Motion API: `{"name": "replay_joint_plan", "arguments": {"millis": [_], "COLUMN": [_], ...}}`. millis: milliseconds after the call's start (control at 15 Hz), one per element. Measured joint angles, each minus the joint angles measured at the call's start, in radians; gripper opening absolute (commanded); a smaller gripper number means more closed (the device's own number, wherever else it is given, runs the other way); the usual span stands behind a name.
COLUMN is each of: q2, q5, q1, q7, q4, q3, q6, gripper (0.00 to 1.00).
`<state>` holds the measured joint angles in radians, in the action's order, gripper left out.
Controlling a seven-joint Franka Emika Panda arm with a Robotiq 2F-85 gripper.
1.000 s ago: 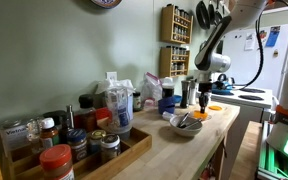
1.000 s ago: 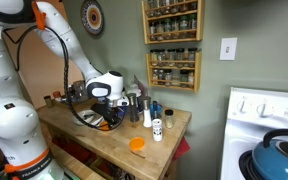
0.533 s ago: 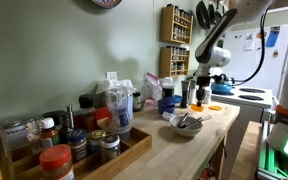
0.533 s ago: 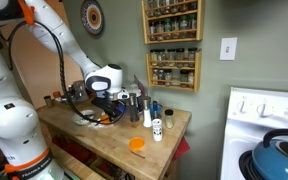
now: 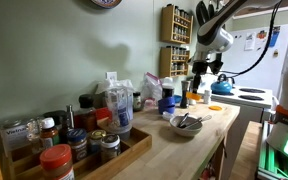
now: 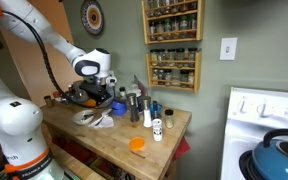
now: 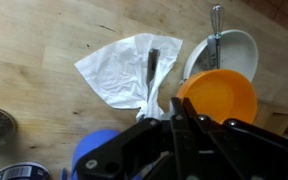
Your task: Pick up the orange bowl and put it in the blue stacked bowl
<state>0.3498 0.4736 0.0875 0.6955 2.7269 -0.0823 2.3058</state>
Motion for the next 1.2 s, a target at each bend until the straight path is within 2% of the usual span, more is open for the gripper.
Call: {"name": "replay_joint_plan", "arguments": {"millis": [267, 333, 800, 1000, 1200], "q2": [0.021, 0.021, -0.017, -0.076, -0.144], "q5": [-0.001, 0.029, 0.398, 0.568, 0.694], "q1": [0.011, 0.016, 0.099, 0.163, 0.229], "q7": [0.002, -0.001, 0.025, 0.088, 0.141], "q4": [0.003, 0.003, -0.02, -0.037, -0.082], "q3": [-0.001, -0.003, -0.023, -0.018, -0.006], "q6": [-0.007, 0.019, 0.396, 0.573, 0.695], "gripper": [0.01, 0.01, 0.01, 0.01, 0.01]}}
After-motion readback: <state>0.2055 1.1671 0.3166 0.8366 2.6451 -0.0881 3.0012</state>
